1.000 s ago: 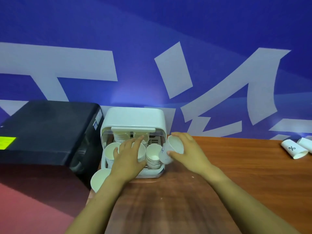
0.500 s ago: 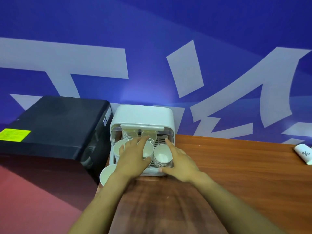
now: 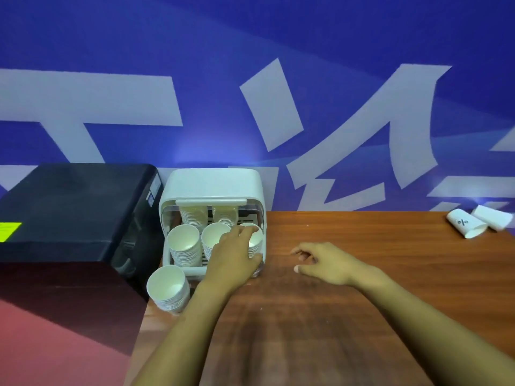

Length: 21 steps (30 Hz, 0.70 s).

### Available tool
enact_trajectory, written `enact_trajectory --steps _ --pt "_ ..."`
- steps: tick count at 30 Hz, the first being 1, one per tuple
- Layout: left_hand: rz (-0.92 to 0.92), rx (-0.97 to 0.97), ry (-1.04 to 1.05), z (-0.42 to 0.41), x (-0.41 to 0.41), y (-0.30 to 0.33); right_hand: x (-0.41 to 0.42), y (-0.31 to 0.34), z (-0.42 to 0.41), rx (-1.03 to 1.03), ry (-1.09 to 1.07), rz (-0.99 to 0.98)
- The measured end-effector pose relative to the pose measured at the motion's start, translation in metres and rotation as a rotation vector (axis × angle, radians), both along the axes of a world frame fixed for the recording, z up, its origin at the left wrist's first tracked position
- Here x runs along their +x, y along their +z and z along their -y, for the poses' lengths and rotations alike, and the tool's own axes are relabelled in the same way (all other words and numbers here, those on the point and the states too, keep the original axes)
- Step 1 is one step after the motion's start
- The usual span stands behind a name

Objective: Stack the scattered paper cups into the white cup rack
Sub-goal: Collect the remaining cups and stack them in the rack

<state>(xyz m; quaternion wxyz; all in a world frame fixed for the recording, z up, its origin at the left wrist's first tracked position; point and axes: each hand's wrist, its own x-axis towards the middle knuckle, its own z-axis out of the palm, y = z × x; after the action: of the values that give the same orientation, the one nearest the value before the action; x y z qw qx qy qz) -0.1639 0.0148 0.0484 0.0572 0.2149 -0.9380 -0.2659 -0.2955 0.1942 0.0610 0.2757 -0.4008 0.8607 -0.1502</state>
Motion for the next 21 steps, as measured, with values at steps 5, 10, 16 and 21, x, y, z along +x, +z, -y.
enact_trajectory --steps 5,10,16,21 --pt "0.033 0.005 -0.107 -0.043 -0.019 -0.001 -0.008 0.006 -0.046 -0.058 -0.062 -0.022" --pt "0.045 -0.042 -0.118 -0.094 -0.042 0.008 -0.03 0.01 -0.106 -0.103 -0.096 0.009" --pt "0.171 -0.055 -0.129 -0.205 -0.093 -0.008 -0.076 0.003 -0.215 -0.161 -0.143 0.02" --pt "0.189 -0.007 -0.18 -0.294 -0.141 -0.013 -0.121 -0.004 -0.292 -0.073 -0.164 0.051"
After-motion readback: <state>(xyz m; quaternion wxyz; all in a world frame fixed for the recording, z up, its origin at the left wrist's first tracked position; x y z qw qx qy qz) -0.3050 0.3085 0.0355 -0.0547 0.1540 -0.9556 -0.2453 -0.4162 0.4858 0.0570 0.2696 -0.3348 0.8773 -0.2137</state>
